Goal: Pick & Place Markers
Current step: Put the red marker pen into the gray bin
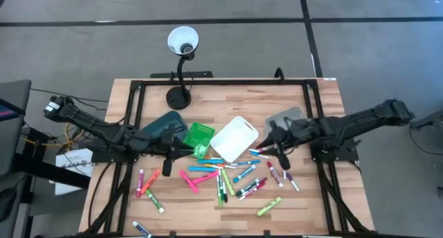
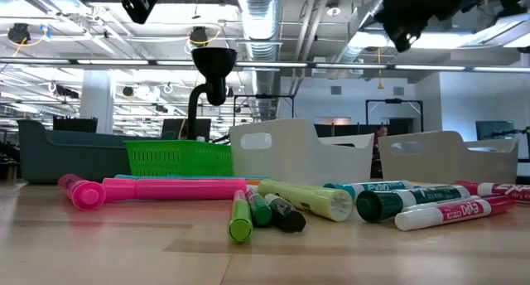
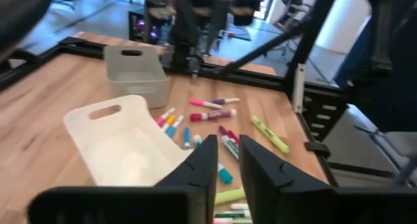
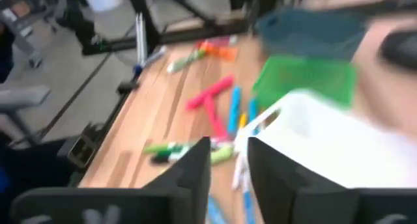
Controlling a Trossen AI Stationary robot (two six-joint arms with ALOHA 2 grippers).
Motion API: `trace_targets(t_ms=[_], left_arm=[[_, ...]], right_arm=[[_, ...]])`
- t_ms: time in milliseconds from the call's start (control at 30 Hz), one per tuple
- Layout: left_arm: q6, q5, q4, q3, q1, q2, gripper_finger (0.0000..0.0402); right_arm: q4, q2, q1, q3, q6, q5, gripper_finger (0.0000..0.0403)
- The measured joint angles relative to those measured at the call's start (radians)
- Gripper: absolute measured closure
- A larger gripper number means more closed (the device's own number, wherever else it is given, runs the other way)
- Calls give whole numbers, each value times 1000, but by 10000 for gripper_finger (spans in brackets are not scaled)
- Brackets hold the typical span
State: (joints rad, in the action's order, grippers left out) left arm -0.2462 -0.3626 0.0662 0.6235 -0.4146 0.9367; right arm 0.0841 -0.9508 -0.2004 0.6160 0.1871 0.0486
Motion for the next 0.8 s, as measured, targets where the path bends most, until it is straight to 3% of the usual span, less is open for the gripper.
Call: trace_targets(t_ms=[200,433,800], left_arm=[[-1,2,2,0,19,0,304],[7,-3,4,0,18,0,307],[9,-11,8,0,18,0,307]], right_arm=[[128,-103,-75,75,301,5,246],[456,-244,-164,129,579,-39,240],[518,-493,-197,130,659,-46,240]])
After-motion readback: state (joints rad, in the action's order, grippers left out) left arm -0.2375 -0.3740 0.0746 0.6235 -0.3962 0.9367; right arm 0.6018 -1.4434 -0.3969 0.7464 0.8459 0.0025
